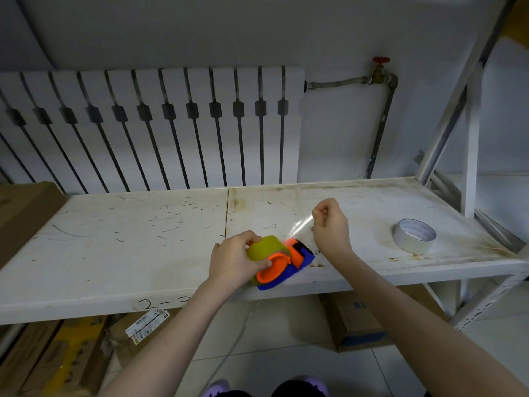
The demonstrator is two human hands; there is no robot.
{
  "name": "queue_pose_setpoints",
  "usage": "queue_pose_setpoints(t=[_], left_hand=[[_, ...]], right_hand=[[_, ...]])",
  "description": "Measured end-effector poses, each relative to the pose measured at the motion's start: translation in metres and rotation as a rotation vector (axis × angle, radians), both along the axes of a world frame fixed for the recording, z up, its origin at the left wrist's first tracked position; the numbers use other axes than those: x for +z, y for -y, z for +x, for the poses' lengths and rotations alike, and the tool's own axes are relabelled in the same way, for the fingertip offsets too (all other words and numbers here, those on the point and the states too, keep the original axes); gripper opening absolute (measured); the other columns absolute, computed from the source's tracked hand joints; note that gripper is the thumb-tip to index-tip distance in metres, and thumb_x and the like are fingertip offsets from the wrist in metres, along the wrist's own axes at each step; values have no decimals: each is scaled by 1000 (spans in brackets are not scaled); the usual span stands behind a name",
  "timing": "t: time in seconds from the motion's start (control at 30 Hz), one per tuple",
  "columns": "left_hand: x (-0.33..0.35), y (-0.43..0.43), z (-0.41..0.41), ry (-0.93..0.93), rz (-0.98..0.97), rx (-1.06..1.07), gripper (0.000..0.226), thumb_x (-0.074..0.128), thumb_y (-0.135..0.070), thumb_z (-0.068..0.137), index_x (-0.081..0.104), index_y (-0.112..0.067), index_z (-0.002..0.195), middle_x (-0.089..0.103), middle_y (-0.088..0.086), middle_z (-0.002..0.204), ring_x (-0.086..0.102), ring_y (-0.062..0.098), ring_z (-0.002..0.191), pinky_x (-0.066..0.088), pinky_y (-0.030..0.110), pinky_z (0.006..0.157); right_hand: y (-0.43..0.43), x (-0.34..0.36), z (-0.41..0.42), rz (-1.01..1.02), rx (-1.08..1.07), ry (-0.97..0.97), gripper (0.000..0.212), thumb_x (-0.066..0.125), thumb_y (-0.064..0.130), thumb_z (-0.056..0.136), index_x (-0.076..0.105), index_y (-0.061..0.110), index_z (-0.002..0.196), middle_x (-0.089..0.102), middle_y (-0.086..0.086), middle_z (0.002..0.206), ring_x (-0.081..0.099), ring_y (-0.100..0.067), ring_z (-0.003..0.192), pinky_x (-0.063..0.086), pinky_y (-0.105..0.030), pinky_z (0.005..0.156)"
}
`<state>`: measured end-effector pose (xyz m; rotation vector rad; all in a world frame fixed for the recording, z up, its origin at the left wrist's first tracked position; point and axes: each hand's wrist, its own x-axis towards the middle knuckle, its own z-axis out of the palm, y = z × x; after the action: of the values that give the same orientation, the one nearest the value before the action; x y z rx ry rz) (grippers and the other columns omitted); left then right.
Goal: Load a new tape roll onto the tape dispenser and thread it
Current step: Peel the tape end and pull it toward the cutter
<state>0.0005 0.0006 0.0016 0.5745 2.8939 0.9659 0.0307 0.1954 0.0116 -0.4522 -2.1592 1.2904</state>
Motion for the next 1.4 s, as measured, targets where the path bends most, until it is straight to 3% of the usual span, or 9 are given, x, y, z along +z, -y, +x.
queue_pose_setpoints(t=[0.17, 0.37, 0.5, 0.6, 0.73, 0.83, 0.97, 1.17, 1.4], left_hand=[[3, -4, 0, 28, -13, 29, 60, 80, -51, 59, 61, -28, 111, 65, -7, 113, 61, 18, 100, 54, 40, 85], [4, 0, 0, 73, 15, 47, 54, 85, -44, 55, 65, -26, 102, 67, -7, 107, 62, 19, 99, 50, 41, 87], [8, -5, 2, 42, 13, 3, 39, 79, -43, 57, 63, -28, 90, 68, -8, 92, 63, 18, 89, 52, 38, 80], [11, -7, 3, 45, -5, -20, 36, 77, -39, 59, 60, -29, 88, 66, -8, 91, 61, 18, 90, 50, 36, 79], [13, -5, 0, 56, -18, -66, 47, 79, -42, 57, 57, -31, 97, 63, -12, 99, 61, 17, 93, 52, 38, 82], [14, -3, -2, 23, -45, -85, 55, 78, -44, 57, 55, -31, 105, 62, -13, 104, 62, 17, 94, 51, 38, 84], [14, 6, -5, 19, -84, -91, 52, 77, -42, 59, 56, -31, 105, 62, -12, 107, 61, 16, 94, 50, 38, 86], [13, 24, -16, 68, -45, -113, 52, 82, -35, 56, 57, -29, 101, 61, -10, 104, 60, 18, 92, 54, 41, 81], [16, 35, -29, 76, -64, -131, 50, 81, -30, 57, 59, -27, 101, 60, -8, 105, 60, 18, 91, 55, 41, 79]], right_hand=[[30, 33, 11, 425, 170, -169, 11, 45, 0, 91, 52, 8, 87, 50, 0, 84, 46, -11, 75, 37, -12, 64], [59, 43, 26, 466, 239, -219, 10, 46, 0, 90, 54, 6, 88, 50, 1, 86, 48, -13, 76, 38, -15, 65], [83, 55, 30, 489, 314, -323, 10, 47, -1, 87, 55, 4, 85, 49, 3, 84, 46, -8, 73, 39, -16, 65], [80, 61, 29, 341, 300, -334, 10, 48, -1, 88, 55, 6, 86, 52, 3, 80, 48, -6, 71, 43, -17, 64], [59, 65, 29, 103, 216, -287, 15, 48, 4, 91, 52, 18, 86, 52, 9, 77, 53, -12, 74, 55, -35, 66], [43, 64, 24, 4, 150, -272, 22, 49, 4, 91, 51, 24, 82, 53, 6, 78, 54, -12, 73, 56, -28, 63], [17, 50, 15, -231, 45, -207, 16, 49, 4, 92, 52, 17, 83, 52, -3, 78, 53, -16, 70, 50, -12, 54], [-11, 5, 9, -569, -162, -38, 7, 49, 4, 92, 55, 4, 95, 51, -5, 72, 53, -14, 62, 52, -25, 69], [-12, -23, 9, -697, -176, 35, 7, 50, 1, 91, 56, 1, 92, 53, -7, 71, 54, -15, 62, 53, -26, 68]])
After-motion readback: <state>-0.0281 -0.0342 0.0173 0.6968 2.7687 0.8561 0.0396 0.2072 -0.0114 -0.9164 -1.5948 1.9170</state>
